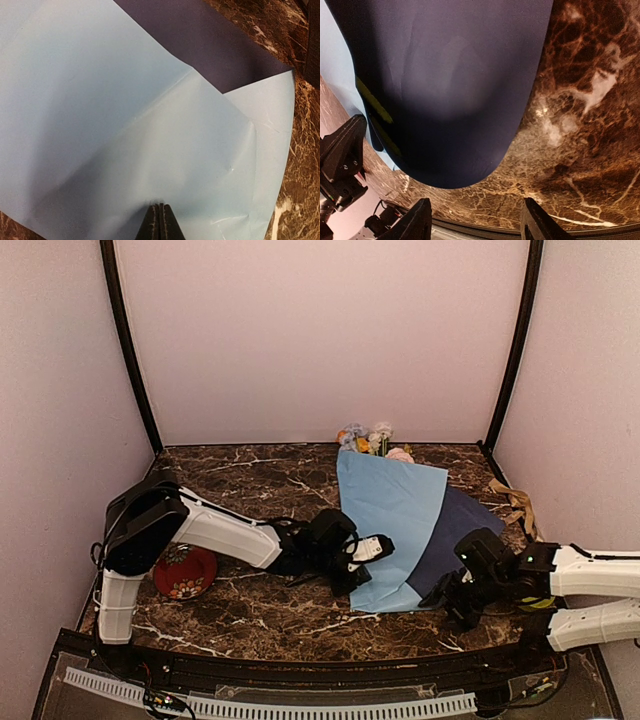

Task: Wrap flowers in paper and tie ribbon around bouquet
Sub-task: Pick up the two-thirds-folded wrapping paper from the center of the board.

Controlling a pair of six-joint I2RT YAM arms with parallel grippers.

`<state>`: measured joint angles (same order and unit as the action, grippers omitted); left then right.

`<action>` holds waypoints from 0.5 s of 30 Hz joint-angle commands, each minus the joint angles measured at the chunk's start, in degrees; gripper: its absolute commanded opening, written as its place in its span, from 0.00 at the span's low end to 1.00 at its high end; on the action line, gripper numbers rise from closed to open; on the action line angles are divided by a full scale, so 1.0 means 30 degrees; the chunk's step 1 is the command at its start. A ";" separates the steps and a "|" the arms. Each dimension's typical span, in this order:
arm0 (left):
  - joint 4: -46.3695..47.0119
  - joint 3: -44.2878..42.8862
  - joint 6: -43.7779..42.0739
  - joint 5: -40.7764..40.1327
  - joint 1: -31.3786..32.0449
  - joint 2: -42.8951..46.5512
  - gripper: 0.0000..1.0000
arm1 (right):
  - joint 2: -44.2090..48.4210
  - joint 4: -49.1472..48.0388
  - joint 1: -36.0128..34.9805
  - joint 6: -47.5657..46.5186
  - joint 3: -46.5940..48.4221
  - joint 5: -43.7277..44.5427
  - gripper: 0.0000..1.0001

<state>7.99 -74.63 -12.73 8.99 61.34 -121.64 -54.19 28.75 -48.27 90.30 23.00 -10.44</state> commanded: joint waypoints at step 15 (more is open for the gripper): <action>-0.0263 -0.3188 -0.0940 0.0580 0.0202 -0.1948 0.02 | -0.2994 -0.1913 0.0561 0.0809 -0.0276 0.0307 0.53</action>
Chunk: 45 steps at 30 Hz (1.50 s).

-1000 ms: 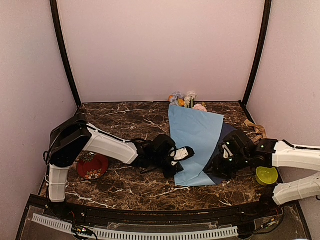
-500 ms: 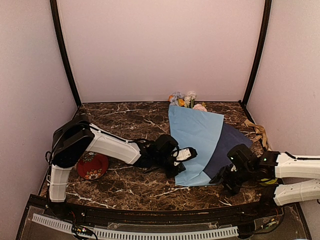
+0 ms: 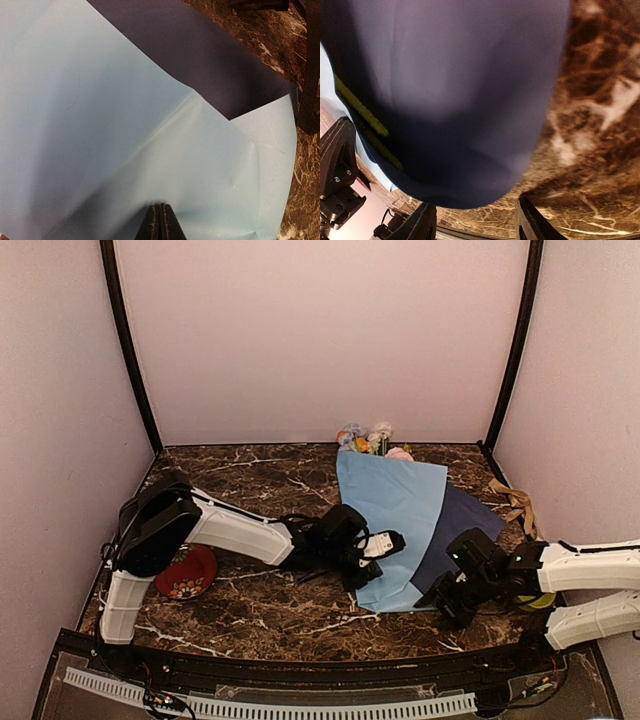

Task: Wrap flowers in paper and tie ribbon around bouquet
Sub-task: Pick up the two-thirds-folded wrapping paper from the center of the board.

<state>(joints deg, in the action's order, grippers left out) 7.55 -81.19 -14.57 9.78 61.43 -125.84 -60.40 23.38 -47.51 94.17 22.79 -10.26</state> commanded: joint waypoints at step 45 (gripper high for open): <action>-0.0345 -0.3248 -0.0659 0.0515 0.0175 -0.0685 0.31 | 0.0027 0.1809 0.1497 -0.3820 0.1672 0.2615 0.00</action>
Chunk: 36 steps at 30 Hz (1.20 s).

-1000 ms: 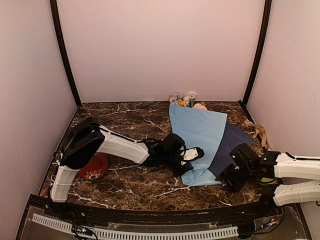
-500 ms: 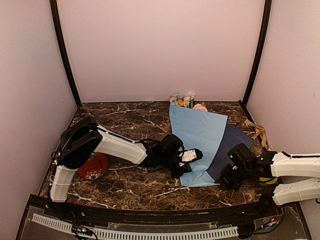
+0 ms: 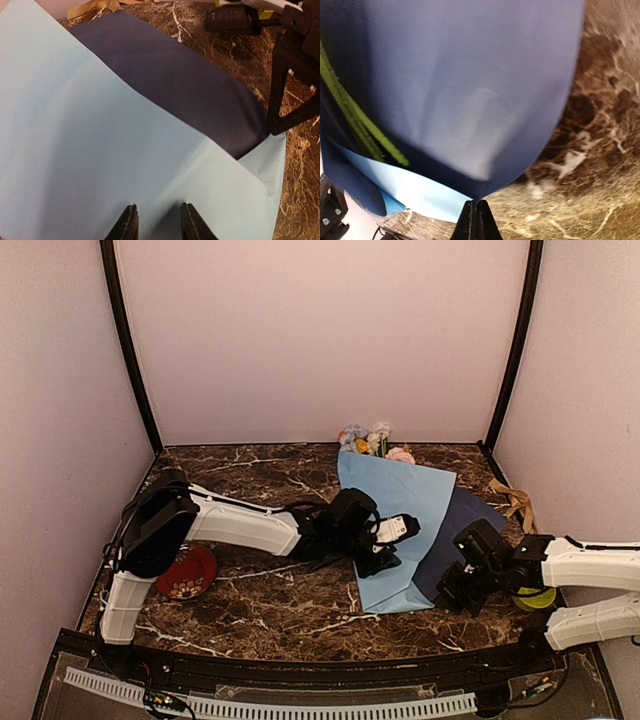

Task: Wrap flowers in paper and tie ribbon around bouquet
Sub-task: Pick up the two-thirds-folded wrapping paper from the center of the board, then fold the two-thirds-folded wrapping paper at the center of the board.

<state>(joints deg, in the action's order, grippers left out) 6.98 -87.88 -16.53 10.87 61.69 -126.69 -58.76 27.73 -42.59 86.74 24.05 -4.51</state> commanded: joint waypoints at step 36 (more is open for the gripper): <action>0.1400 0.0611 0.4601 0.5446 -0.1596 -0.1745 0.32 | -0.8498 0.4715 -0.8654 -1.8109 1.1395 0.9718 0.00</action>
<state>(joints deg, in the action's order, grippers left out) 14.46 -88.92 -6.61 22.52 57.98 -133.88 -82.24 40.93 -66.85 39.94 55.57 20.01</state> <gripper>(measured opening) 0.322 0.004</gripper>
